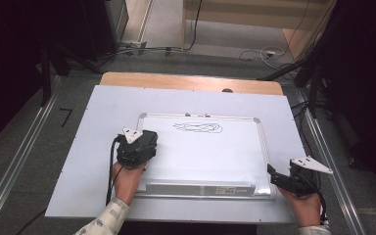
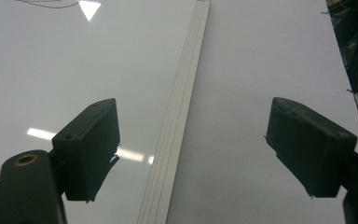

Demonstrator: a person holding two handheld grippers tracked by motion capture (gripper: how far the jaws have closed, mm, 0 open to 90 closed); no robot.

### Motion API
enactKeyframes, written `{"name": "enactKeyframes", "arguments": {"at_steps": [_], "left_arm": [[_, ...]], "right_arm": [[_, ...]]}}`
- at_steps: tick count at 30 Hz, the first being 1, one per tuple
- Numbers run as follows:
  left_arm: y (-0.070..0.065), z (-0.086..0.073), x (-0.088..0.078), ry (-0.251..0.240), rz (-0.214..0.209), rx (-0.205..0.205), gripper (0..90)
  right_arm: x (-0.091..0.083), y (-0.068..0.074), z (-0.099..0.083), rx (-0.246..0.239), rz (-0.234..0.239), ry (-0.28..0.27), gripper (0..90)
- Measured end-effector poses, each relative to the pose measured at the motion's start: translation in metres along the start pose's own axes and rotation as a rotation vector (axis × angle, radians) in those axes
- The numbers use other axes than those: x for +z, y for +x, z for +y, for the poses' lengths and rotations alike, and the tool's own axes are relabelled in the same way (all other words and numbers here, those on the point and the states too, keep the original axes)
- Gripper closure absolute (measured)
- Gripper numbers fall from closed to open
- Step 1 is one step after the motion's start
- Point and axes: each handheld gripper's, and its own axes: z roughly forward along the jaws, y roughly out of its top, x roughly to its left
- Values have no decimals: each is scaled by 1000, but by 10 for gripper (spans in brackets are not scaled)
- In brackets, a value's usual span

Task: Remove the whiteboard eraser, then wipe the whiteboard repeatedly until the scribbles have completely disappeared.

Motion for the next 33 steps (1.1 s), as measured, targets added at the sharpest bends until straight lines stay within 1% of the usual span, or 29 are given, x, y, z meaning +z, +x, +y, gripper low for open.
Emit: {"name": "enactKeyframes", "arguments": {"at_steps": [7, 14, 23, 25, 28, 29, 31, 33], "left_arm": [[-4, 4, 4, 5, -13, 6, 407], [-12, 11, 7, -5, -31, 16, 407], [-19, 23, 14, -6, -33, 40, 407], [-20, 26, 17, 2, -35, 45, 407], [-21, 29, 20, 7, -39, 47, 407], [-22, 30, 22, 2, -40, 43, 407], [-23, 33, 25, 8, -51, 38, 407], [-23, 34, 26, 9, -53, 38, 407]], "right_arm": [[-1, -1, 0, 4, -3, 0, 159], [-2, -1, -1, 4, 0, -2, 159], [-3, -3, -1, 9, -2, -7, 159], [-3, -3, -1, 9, -3, -7, 159], [-2, -3, 0, 5, -3, -8, 159], [-2, -2, 0, 5, -2, -7, 159], [-2, -2, 0, 5, -3, -9, 159], [-3, -3, 0, 3, -3, -12, 159]]}}
